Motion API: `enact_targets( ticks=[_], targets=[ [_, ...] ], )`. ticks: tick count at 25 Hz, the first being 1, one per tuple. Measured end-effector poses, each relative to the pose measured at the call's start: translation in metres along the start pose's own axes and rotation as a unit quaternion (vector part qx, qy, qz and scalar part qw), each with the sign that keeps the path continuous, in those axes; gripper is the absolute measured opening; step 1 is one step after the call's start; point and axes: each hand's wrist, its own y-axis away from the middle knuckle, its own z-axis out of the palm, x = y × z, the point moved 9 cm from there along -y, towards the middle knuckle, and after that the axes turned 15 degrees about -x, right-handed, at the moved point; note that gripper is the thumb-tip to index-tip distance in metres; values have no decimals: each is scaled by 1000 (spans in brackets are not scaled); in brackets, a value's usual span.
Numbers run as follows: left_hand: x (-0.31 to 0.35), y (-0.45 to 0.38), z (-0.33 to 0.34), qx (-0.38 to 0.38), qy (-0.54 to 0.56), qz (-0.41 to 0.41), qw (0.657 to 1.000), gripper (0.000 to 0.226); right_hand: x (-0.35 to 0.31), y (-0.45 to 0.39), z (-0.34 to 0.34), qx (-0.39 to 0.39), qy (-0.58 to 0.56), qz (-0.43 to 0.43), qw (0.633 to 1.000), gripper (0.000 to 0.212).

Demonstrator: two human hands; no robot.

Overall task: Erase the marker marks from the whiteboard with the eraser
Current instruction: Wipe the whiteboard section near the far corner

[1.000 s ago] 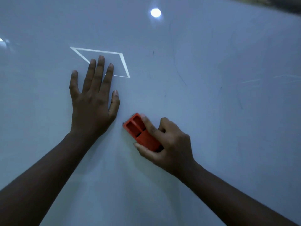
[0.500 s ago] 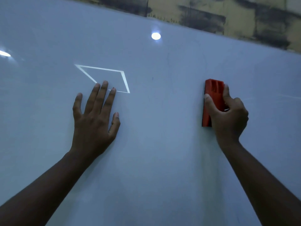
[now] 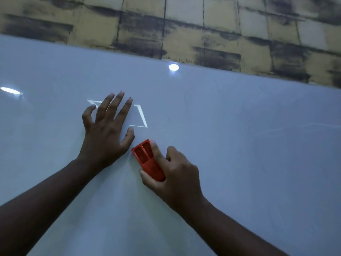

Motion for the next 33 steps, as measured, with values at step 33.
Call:
enact_targets(
  ticks=[33],
  targets=[
    [-31,48,5,-19,26,52,998,60,28,-22,-19,-27,24,-51,998,72]
  ],
)
